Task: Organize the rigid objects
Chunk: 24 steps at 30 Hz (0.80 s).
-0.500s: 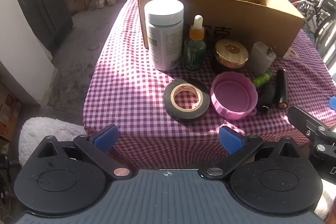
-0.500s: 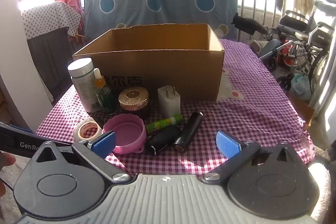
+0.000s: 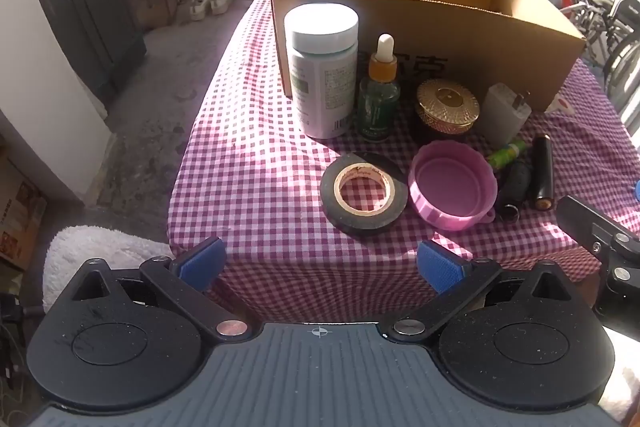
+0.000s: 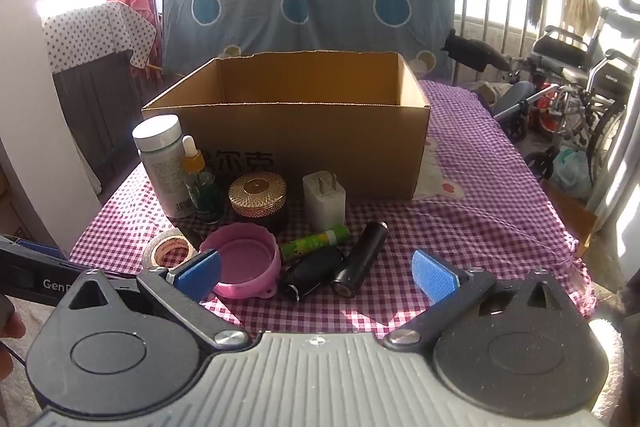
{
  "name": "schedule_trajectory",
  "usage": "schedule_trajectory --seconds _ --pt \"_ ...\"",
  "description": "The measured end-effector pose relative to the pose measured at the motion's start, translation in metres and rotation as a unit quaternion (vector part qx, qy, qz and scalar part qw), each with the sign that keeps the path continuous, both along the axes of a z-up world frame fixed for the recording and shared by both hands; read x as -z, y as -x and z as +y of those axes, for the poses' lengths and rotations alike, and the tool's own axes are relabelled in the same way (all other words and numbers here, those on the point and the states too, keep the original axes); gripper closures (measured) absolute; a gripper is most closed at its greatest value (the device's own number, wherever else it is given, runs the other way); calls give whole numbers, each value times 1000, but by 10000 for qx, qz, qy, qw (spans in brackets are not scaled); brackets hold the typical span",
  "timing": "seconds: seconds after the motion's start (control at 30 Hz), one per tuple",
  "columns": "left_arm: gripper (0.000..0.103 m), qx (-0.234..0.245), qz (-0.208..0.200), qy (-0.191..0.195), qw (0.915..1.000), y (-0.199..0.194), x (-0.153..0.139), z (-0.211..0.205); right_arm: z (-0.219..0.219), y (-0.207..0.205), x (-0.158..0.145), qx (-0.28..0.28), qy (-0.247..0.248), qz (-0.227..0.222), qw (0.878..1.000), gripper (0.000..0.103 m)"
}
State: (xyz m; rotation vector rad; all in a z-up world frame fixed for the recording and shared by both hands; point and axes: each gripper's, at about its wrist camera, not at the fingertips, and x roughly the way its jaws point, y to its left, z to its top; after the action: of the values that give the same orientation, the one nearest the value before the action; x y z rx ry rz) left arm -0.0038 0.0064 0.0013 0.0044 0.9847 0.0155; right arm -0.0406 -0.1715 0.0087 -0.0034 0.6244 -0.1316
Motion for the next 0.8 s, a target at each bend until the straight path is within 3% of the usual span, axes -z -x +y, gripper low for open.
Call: schedule_trajectory --seconds 0.8 --pt "1 -45 27 -84 10000 0 0 -1 -1 -1 3 -27 -43 121 9999 0"
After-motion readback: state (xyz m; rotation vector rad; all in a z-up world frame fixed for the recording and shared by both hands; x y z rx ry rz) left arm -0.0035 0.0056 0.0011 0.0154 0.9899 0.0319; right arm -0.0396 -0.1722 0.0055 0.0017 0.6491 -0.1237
